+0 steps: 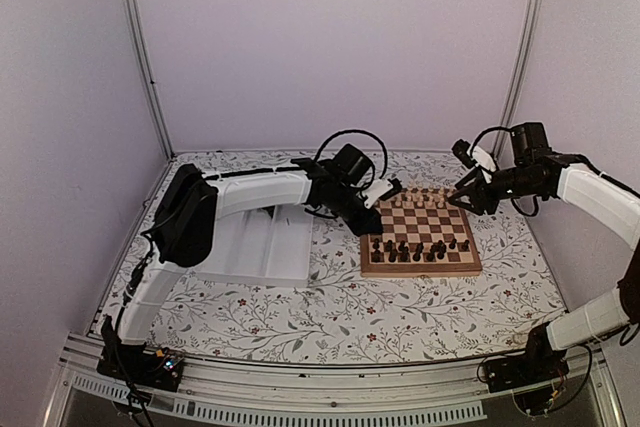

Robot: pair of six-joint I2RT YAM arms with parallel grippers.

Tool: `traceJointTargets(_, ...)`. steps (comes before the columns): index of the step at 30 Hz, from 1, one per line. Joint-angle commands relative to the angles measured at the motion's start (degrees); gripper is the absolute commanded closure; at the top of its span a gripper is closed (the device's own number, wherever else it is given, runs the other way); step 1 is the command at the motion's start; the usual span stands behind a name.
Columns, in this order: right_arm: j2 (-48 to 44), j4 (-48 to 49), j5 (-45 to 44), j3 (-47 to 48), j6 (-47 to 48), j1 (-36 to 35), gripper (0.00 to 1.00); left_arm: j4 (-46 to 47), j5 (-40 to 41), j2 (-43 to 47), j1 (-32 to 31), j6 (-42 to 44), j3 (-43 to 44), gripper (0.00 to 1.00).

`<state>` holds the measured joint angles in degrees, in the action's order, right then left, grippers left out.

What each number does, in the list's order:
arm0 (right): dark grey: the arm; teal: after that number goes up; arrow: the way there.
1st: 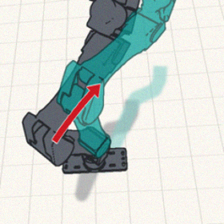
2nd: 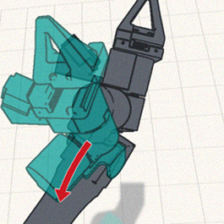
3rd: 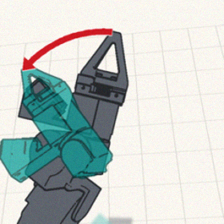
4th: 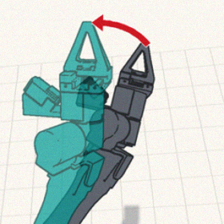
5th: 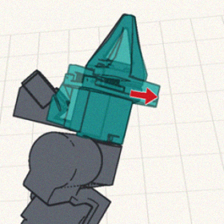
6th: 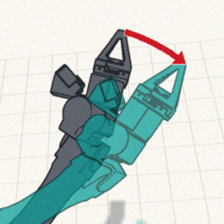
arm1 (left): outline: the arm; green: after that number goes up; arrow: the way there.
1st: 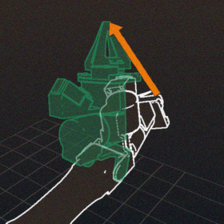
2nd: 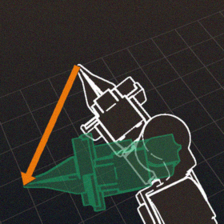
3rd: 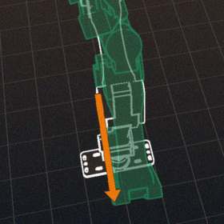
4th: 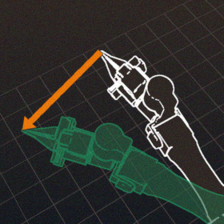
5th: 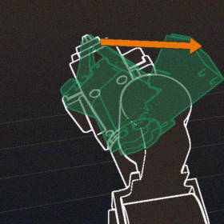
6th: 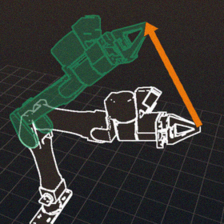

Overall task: Set up the chess pieces on the board
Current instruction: Place the chess piece on the chessboard, then pick up the chess piece from the chessboard.

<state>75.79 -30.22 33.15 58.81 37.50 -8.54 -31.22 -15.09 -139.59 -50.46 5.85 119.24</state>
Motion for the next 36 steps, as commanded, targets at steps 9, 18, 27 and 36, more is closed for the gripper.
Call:
traceJointTargets(9,5.6,-0.2,4.8,2.4,-0.5,0.4,0.5,-2.8,3.1,-3.1,0.4,-0.9,6.5,0.71)
traceJointTargets(18,14.0,-2.0,5.4,9.8,0.4,-3.0,0.51,-4.0,7.4,4.7,1.2,-0.1,7.3,0.65)
traceJointTargets(27,27.3,-4.8,-1.3,21.7,-0.8,-12.8,0.64,12.5,20.8,32.6,8.3,-3.8,-25.8,0.64)
traceJointTargets(36,37.6,-8.2,-6.8,28.2,-1.3,-19.0,0.64,18.9,27.0,41.0,12.4,-1.5,-40.1,0.57)
